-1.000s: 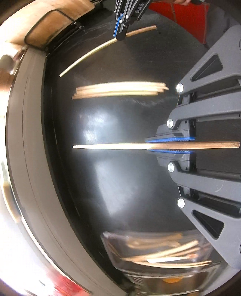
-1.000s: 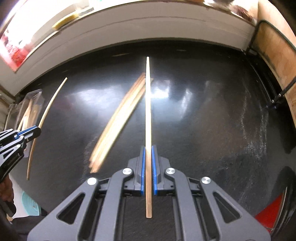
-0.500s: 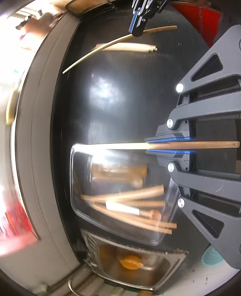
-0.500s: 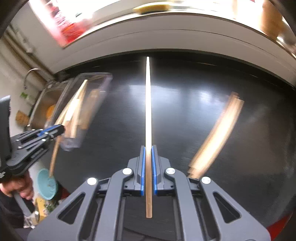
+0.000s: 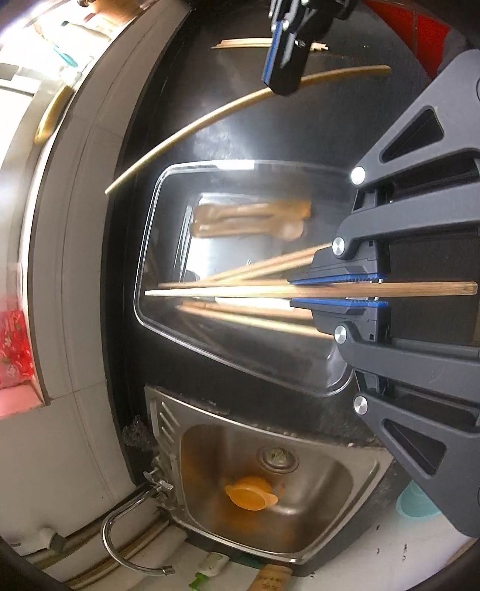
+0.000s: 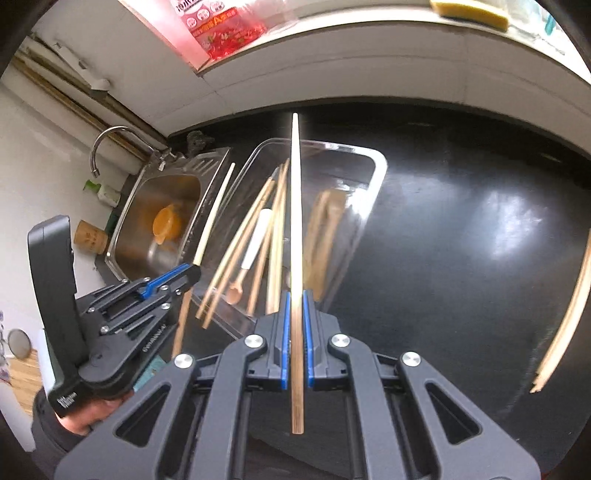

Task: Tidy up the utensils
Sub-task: 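Carry both held chopsticks over the clear container, then open both tools to drop the chopsticks into the container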

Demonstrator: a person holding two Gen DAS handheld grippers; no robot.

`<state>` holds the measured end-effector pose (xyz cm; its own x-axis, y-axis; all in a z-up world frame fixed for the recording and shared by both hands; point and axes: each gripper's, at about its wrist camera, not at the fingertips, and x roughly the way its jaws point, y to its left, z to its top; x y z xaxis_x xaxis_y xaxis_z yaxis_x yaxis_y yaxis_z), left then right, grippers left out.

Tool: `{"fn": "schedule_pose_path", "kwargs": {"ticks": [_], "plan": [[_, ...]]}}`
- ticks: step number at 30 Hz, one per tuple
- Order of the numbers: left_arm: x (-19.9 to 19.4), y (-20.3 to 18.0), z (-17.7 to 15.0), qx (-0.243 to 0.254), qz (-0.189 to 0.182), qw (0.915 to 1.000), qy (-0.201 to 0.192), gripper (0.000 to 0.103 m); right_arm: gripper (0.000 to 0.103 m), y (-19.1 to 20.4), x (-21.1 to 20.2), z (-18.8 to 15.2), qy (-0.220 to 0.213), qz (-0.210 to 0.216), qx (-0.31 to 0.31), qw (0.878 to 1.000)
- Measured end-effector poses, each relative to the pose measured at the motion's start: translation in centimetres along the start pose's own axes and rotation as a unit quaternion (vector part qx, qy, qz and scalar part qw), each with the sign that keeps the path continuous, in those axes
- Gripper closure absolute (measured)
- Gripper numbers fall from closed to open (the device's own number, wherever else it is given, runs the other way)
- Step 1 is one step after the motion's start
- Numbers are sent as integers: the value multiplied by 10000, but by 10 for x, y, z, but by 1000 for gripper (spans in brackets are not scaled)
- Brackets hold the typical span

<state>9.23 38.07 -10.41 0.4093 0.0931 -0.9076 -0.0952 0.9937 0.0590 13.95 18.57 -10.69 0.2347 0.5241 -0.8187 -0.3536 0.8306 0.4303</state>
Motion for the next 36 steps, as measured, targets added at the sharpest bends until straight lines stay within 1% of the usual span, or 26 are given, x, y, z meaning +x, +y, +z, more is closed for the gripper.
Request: {"fn": "schedule_pose_path", "kwargs": {"ticks": [4, 9, 16, 26, 27, 28, 29, 30, 31, 32, 33, 36], "plan": [[10, 8, 6, 54, -5, 10000, 64, 96, 96, 10, 18, 6, 166, 71, 187, 9997], [33, 16, 14, 116, -101, 9997, 214, 96, 96, 9, 38, 11, 391, 121, 487, 9980], [62, 22, 25, 106, -213, 9989, 401, 96, 96, 6, 63, 19, 594, 49, 666, 9960], [79, 22, 34, 342, -297, 9979, 472, 96, 96, 5, 81, 31, 617, -88, 712, 9955], [79, 22, 35, 383, -258, 9978, 474, 94, 95, 3, 79, 33, 578, -102, 738, 9955], [79, 22, 34, 461, -202, 9975, 495, 80, 93, 0, 78, 37, 554, -61, 838, 9949], [77, 24, 33, 474, -150, 9977, 465, 64, 80, -5, 76, 40, 545, 15, 954, 9939], [72, 27, 32, 428, -144, 9983, 379, 20, 43, -9, 72, 43, 467, 107, 1056, 9933], [65, 31, 31, 345, -119, 9991, 212, 7, 27, -11, 67, 46, 375, 138, 1082, 9933], [56, 35, 30, 277, -150, 9995, 18, 7, 22, -13, 59, 48, 203, 99, 1071, 9940], [53, 37, 29, 264, -185, 9995, 15, 7, 22, -14, 55, 49, 125, 68, 1046, 9944], [45, 41, 27, 173, -267, 9995, 1, 7, 22, -21, 47, 51, 86, 153, 1108, 9937]]}}
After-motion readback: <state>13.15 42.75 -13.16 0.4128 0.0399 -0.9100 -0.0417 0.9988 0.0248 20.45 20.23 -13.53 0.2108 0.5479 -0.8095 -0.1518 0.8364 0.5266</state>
